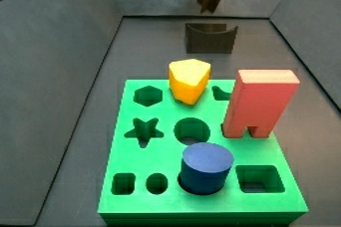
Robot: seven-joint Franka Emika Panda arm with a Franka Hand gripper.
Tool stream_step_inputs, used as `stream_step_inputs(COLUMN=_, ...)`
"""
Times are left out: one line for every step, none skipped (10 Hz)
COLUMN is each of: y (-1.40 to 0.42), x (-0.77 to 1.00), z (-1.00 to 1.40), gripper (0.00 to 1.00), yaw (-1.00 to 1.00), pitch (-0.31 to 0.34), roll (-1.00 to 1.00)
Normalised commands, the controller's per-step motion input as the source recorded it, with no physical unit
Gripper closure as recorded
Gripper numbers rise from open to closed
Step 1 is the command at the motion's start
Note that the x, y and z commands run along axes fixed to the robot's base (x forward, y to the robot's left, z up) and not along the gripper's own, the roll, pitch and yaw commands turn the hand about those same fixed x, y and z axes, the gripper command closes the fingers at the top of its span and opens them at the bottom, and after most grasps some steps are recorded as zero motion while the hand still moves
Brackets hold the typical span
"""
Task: Pick up the star object. Move up. Place the star object on the fixture. Regrasp the star object. Move to above the board. Insert the star object.
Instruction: Place the star object on the fixture.
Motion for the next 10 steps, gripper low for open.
stream_step_inputs(y=0.14, x=0.16, z=-1.00, gripper=1.00, yaw=-0.11, pitch=0.165, roll=-0.64)
stream_step_inputs(y=0.15, x=0.17, z=-1.00, gripper=1.00, yaw=-0.15, pitch=0.140, roll=-0.43)
stream_step_inputs(y=0.15, x=0.17, z=-1.00, gripper=1.00, yaw=-0.16, pitch=0.125, roll=-0.32)
stream_step_inputs(y=0.14, x=0.19, z=-1.00, gripper=1.00, yaw=-0.17, pitch=0.076, roll=-0.19)
stream_step_inputs(y=0.13, x=0.18, z=-0.91, gripper=1.00, yaw=-0.18, pitch=0.051, roll=-0.17)
stream_step_inputs(y=0.10, x=0.13, z=-0.65, gripper=1.00, yaw=-0.17, pitch=0.017, roll=-0.17)
stream_step_inputs(y=0.09, x=0.10, z=-0.53, gripper=1.00, yaw=-0.15, pitch=-0.003, roll=-0.15)
stream_step_inputs(y=0.10, x=0.08, z=-0.52, gripper=1.00, yaw=-0.14, pitch=-0.027, roll=-0.12)
stream_step_inputs(y=0.10, x=0.08, z=-0.52, gripper=1.00, yaw=-0.12, pitch=-0.030, roll=-0.12)
stream_step_inputs(y=0.10, x=0.08, z=-0.52, gripper=1.00, yaw=-0.10, pitch=-0.030, roll=-0.12)
